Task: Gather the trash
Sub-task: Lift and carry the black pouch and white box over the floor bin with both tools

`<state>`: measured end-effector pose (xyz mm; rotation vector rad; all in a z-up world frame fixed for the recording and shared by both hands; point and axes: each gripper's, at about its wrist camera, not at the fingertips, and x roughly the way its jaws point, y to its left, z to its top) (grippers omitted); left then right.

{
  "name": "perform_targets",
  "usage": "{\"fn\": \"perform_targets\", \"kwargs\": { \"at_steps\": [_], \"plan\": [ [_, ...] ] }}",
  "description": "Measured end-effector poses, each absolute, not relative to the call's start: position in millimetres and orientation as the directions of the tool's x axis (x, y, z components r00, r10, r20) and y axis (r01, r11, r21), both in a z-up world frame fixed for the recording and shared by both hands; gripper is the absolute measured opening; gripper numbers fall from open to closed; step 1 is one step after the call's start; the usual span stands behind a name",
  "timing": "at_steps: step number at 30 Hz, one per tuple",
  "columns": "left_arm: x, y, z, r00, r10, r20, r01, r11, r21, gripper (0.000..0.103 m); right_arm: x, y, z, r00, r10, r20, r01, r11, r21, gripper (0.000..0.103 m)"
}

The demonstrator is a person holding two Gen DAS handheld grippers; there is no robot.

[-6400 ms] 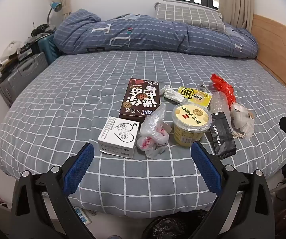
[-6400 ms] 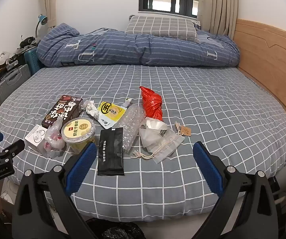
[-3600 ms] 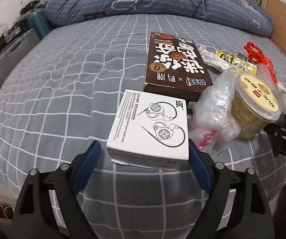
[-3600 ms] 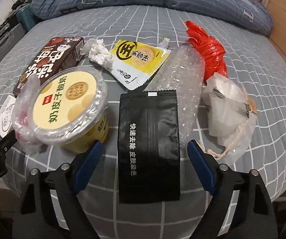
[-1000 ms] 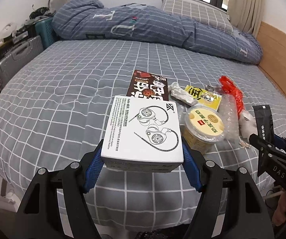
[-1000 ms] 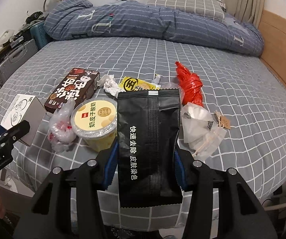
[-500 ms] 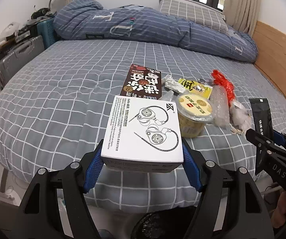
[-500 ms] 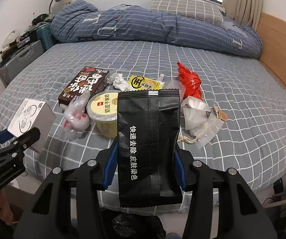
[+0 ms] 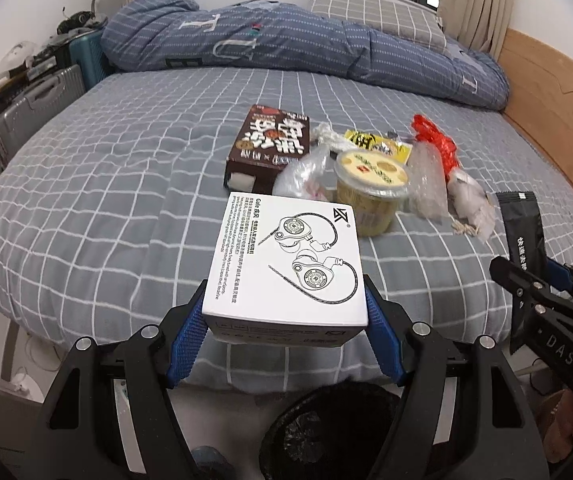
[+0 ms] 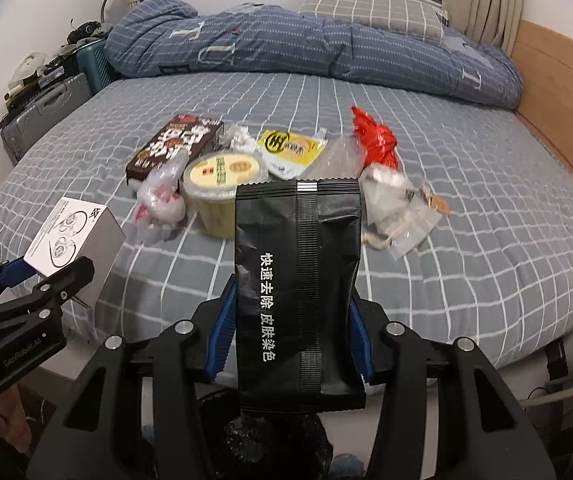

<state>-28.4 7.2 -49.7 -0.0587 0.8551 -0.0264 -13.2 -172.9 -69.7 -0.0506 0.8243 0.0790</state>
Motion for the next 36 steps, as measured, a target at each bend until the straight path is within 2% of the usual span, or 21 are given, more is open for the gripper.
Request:
{"fn": "perform_targets", "kwargs": {
  "at_steps": [27, 36],
  "plan": [
    [-103.1, 7.0, -86.2, 0.569, -0.035, -0.821, -0.005, 0.999, -0.046, 0.07, -85.2, -164.9, -117.8, 0.582, 0.068, -0.81, -0.102, 0.995, 0.01, 0.047],
    [-125.4, 10.0, -83.0, 0.541, -0.024, -0.84, -0.016, 0.999, -0.039, 0.07, -106.9, -169.6, -111.0, 0.563, 0.075, -0.823, -0.077, 0.996, 0.038, 0.047]
  ]
}}
